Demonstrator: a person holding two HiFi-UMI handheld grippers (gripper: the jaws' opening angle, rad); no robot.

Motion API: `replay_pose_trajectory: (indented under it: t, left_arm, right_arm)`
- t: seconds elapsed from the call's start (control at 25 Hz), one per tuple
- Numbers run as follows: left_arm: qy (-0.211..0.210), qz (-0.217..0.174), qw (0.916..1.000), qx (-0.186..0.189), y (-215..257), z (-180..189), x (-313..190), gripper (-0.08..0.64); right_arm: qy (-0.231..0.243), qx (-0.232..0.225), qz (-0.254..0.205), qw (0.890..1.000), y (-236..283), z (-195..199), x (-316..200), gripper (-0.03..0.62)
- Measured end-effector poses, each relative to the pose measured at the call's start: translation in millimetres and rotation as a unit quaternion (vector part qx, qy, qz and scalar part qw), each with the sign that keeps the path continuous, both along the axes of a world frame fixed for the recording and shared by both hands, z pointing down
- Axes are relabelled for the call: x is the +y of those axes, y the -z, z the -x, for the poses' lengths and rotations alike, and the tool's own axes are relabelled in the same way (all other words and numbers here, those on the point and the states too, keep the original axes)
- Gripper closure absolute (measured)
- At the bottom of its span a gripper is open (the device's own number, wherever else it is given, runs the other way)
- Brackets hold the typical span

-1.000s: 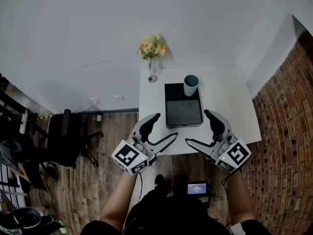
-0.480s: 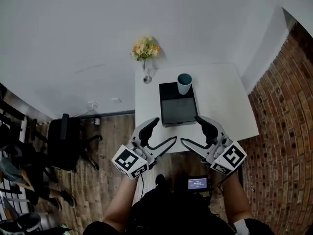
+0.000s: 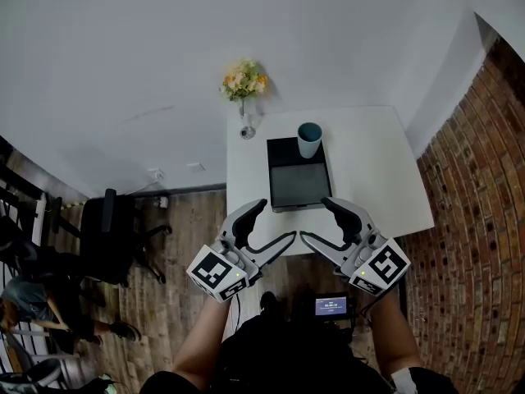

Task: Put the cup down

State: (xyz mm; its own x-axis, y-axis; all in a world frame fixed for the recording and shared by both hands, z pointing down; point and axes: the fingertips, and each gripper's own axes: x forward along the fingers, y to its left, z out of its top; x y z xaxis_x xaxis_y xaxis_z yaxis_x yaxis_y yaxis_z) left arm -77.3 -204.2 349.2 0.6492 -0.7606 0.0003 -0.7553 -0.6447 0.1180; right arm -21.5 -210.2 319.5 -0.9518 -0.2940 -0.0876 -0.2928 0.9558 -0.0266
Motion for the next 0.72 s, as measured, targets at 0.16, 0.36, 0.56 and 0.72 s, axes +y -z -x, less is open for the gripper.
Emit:
replay_pose_trajectory:
  t: [0.16, 0.36, 0.56, 0.72]
  left_arm:
    - [0.001, 0.0, 1.0, 0.004, 1.3, -0.6, -0.4, 0.207]
    - [0.002, -0.002, 1.0, 0.008, 4.8, 0.7, -2.1, 0.207]
    - [0.004, -0.004, 0.9999, 0.011, 6.6, 2.6, -2.7, 0.207]
    - [0.005, -0.003, 0.9999, 0.011, 4.6, 3.6, -3.3, 0.207]
  right_arm:
    - [0.008, -0.004, -0.01, 1.0, 6.7, 3.7, 2.6, 0.276]
    - [0.005, -0.002, -0.012, 1.0, 6.7, 3.8, 0.5, 0.285]
    - [0.001, 0.002, -0.012, 1.0, 4.0, 3.0, -1.2, 0.29]
    - [0.001, 0.001, -0.012, 1.0, 4.7, 4.0, -1.7, 0.293]
